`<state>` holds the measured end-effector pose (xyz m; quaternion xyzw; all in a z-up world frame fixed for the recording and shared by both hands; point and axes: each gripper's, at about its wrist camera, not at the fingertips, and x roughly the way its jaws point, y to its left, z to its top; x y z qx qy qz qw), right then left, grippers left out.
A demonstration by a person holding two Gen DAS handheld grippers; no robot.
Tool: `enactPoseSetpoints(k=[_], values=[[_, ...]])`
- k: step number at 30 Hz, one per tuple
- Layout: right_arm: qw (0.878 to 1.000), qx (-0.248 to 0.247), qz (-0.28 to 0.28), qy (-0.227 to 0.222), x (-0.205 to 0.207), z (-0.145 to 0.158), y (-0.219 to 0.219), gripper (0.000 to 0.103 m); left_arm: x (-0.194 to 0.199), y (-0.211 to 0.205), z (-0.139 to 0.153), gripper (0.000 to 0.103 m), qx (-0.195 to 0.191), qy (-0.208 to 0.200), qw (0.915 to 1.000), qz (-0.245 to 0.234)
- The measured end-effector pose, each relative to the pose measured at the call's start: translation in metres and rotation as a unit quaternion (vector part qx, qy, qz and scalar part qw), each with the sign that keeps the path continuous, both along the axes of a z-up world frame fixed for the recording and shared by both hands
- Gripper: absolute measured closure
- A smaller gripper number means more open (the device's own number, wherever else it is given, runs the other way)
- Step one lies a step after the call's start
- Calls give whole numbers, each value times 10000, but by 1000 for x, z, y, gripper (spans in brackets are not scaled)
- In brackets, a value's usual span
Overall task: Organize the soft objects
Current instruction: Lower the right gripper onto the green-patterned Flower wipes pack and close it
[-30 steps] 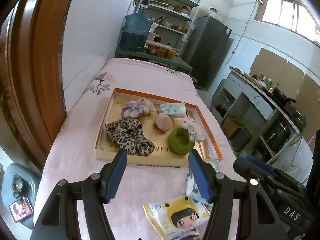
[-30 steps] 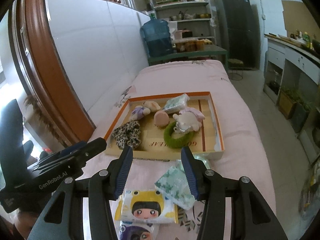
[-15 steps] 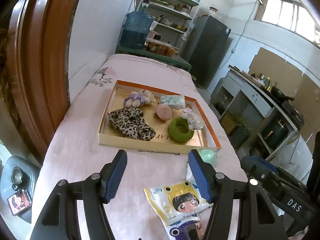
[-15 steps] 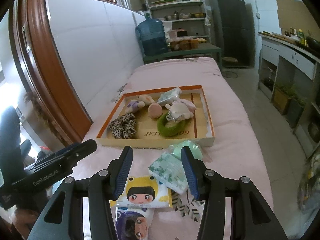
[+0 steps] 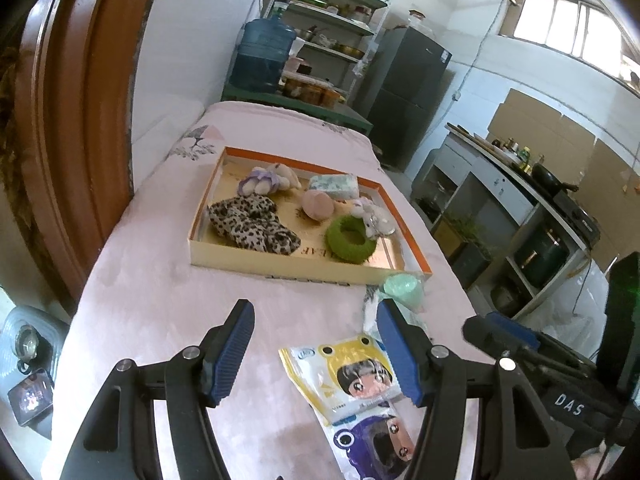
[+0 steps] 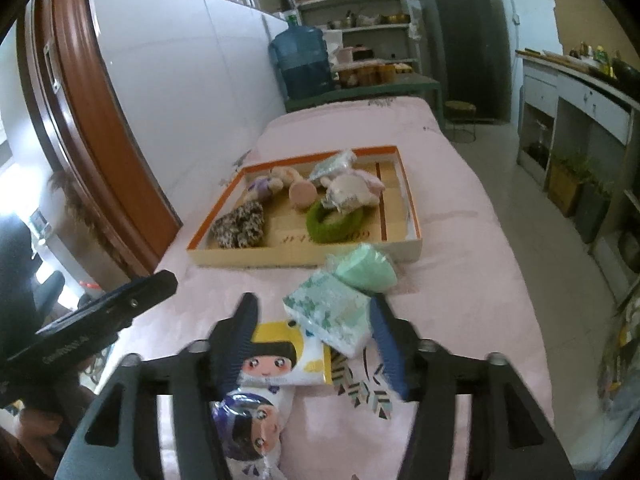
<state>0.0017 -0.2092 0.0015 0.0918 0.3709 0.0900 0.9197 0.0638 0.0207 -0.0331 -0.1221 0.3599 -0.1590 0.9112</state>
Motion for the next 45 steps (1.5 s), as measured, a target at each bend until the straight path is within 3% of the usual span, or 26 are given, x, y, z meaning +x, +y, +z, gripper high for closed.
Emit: enactPoseSetpoints(k=[4,13,22,27,33,34,36,39,45], values=[[9996,-87,224,121,3,-15,1,30,-4,-6,-6,40,33,41,9999,-102],[9929,-284,1064,448,45,-48,-7,30,-2,-11,-17,40,23,186,9997,-182],[9694,-412,2241,916,86,-67,-11,28,6,-6,-28,40,29,294,9994,-178],[9580,-628,2578,1088,98,-75,-1,28,14,-4,-36,40,26,411,9991,-118],[9532,-729,2700,1148,105,-83,11,28,20,-5,-43,40,58,501,9987,-100],[9538,-695,2690,1146,105,-83,11,34,20,-5,-44,40,60,509,9986,-99],[9561,-561,2644,1135,104,-82,11,43,21,-4,-45,40,64,527,9985,-98],[9598,-597,2522,1080,99,-80,12,47,21,-4,-46,40,67,543,9984,-104],[9713,-426,2175,858,78,-70,9,48,17,-3,-47,40,38,532,9985,-142]])
